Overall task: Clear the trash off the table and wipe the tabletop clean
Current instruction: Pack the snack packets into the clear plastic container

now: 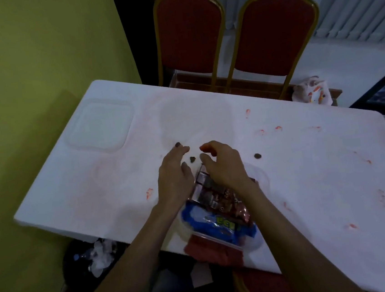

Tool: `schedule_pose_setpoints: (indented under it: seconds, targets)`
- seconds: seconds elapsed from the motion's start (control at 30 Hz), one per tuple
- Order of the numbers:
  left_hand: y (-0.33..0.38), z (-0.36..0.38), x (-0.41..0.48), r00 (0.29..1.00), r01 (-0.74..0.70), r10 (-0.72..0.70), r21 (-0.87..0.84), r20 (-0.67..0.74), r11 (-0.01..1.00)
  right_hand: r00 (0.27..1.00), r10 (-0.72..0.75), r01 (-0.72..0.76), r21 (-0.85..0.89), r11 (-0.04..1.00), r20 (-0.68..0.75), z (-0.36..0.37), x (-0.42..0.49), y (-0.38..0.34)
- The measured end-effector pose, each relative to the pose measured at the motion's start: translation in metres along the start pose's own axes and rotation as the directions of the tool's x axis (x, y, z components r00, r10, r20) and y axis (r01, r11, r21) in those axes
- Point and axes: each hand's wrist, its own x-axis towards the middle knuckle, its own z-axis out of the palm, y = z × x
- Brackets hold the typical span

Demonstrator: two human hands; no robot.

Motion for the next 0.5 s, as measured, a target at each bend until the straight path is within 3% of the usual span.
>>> schedule_pose_setpoints:
  seconds: [0.5]
  targets:
    - [-0.163, -0.096, 0.126, 0.975, 0.074, -0.104, 0.152, 0.196, 0.986, 0.967, 0.217, -0.235, 0.137, 0.962, 0.136, 0.104, 0.065, -0.074]
